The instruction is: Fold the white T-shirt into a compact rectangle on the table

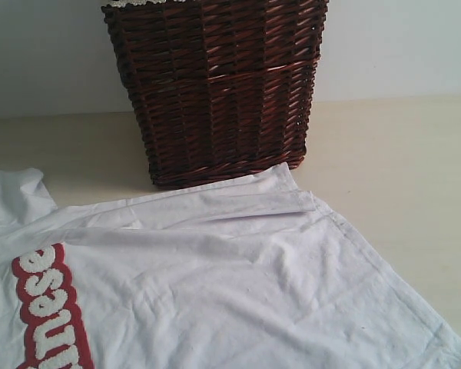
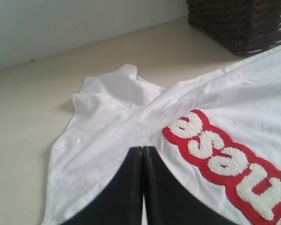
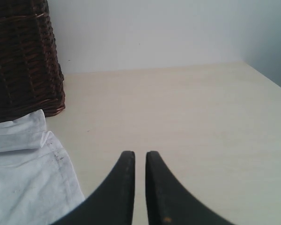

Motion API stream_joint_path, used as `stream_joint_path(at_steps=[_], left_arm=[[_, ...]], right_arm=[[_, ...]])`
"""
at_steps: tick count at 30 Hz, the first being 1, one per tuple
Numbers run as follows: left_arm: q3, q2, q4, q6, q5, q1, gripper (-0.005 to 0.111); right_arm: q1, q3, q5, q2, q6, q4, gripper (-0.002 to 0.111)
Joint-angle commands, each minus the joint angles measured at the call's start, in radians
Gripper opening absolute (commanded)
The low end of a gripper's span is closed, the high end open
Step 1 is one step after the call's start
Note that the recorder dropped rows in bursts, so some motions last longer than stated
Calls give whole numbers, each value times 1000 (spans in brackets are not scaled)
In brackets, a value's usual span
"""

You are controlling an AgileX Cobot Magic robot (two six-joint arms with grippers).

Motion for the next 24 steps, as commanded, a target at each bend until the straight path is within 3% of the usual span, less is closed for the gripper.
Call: stream_joint_path(at_steps=[1,8,11,13,16,18,20,24], left_arm=[[-1,1,4,4,0,-4,0],[-1,1,4,4,0,-4,0],[-1,1,4,4,0,-4,0],[-1,1,4,4,0,-4,0],[-1,1,4,4,0,-4,0],[-1,1,4,4,0,-4,0],[-1,1,4,4,0,-4,0],[-1,1,4,4,0,-4,0]], right_arm=[[-6,-53,-4,170,87,107,11],[-6,-356,-11,798,82,120,11],[-4,-524,103,1023,51,139,11],[-4,-626,216,1174,-199,299,4],[-4,-723,488,1372,-921,605,0],[-4,-742,670,1488,-1243,705,0],[-4,-743,683,1574,-1390,781,0],[-4,-738,562,1674,-1412,826,0]])
